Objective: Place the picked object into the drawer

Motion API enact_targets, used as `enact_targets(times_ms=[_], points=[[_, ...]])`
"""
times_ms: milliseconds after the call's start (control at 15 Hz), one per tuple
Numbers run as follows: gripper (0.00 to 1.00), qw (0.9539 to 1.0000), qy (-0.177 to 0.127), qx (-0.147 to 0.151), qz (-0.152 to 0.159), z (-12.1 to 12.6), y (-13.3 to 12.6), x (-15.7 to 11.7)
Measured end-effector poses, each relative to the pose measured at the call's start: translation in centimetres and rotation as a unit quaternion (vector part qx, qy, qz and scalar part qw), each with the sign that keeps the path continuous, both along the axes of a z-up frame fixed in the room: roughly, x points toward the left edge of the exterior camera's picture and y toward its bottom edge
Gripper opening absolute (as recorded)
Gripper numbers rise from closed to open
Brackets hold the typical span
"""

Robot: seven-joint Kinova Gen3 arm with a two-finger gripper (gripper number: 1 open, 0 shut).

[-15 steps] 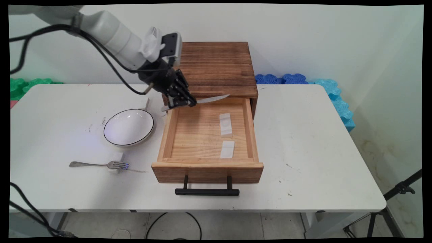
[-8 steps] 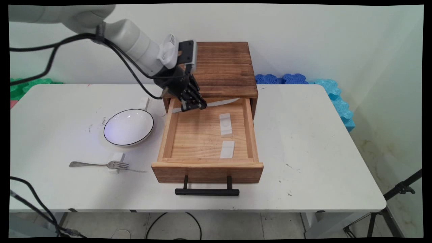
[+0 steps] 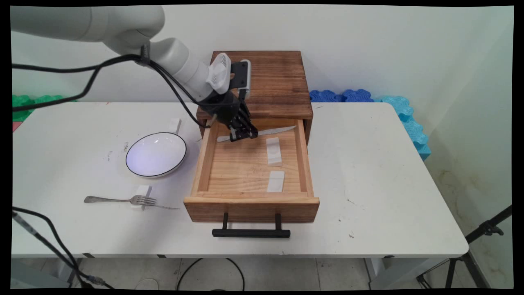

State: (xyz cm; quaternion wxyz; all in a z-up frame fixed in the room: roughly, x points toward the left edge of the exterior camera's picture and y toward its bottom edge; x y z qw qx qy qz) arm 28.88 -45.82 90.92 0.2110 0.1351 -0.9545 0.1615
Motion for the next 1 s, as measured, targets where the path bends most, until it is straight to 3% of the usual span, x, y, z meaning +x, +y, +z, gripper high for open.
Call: enact_targets(times_ms=[1000], points=[[0.0, 0.9998, 0.003, 0.017, 0.007, -4.6, -2.2, -0.6]])
